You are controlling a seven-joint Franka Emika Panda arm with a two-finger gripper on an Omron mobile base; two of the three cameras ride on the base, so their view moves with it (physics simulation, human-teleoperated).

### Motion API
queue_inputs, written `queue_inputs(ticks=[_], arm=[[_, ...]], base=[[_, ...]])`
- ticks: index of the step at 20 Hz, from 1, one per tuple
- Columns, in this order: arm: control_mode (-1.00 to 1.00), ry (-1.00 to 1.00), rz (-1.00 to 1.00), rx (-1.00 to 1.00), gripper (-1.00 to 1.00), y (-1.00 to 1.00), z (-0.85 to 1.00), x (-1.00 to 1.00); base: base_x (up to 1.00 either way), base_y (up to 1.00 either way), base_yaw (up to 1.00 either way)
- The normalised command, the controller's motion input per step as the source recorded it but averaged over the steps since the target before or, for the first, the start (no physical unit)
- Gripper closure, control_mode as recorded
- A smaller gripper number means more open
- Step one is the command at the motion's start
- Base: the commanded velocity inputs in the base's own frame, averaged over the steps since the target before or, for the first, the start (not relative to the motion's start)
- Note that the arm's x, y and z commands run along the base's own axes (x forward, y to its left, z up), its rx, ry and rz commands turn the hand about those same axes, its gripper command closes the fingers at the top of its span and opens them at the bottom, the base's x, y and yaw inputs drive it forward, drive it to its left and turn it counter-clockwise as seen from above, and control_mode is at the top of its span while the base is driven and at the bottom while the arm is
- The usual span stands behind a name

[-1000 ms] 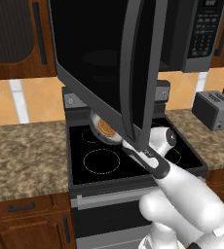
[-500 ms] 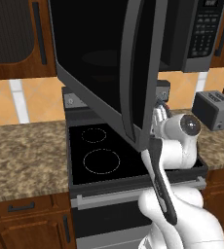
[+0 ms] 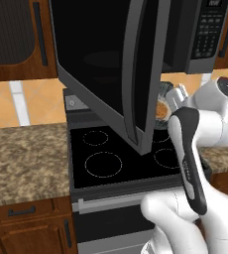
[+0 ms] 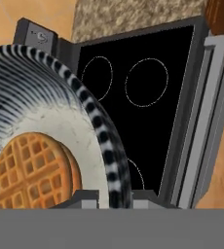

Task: Open the microwave, place the bowl with waffle inside the microwave, then close the microwave door and turn it on.

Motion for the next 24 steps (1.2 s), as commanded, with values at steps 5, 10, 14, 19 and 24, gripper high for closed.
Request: queue_inputs(ticks=[5, 10, 14, 19, 24], arm=[[-1.00, 0.00, 0.00, -0.16, 1.00, 0.08, 1.00, -0.03], [-1.00, -0.18, 0.01, -0.05, 1.00, 0.01, 0.59, -0.12], [-1.00, -0.26, 0.00, 0.03, 1.00, 0.09, 0.44, 0.69], [-1.00, 0.00, 0.00, 0.00, 1.00, 0.46, 0.70, 0.78], [-1.00, 0.05, 0.00, 0.00, 1.00, 0.20, 0.16, 0.93]], base=[[0.00, 0.00, 0.00], [0.00, 0.00, 0.00], [0.00, 0.00, 0.00], [0.00, 0.00, 0.00], [0.00, 0.00, 0.00]])
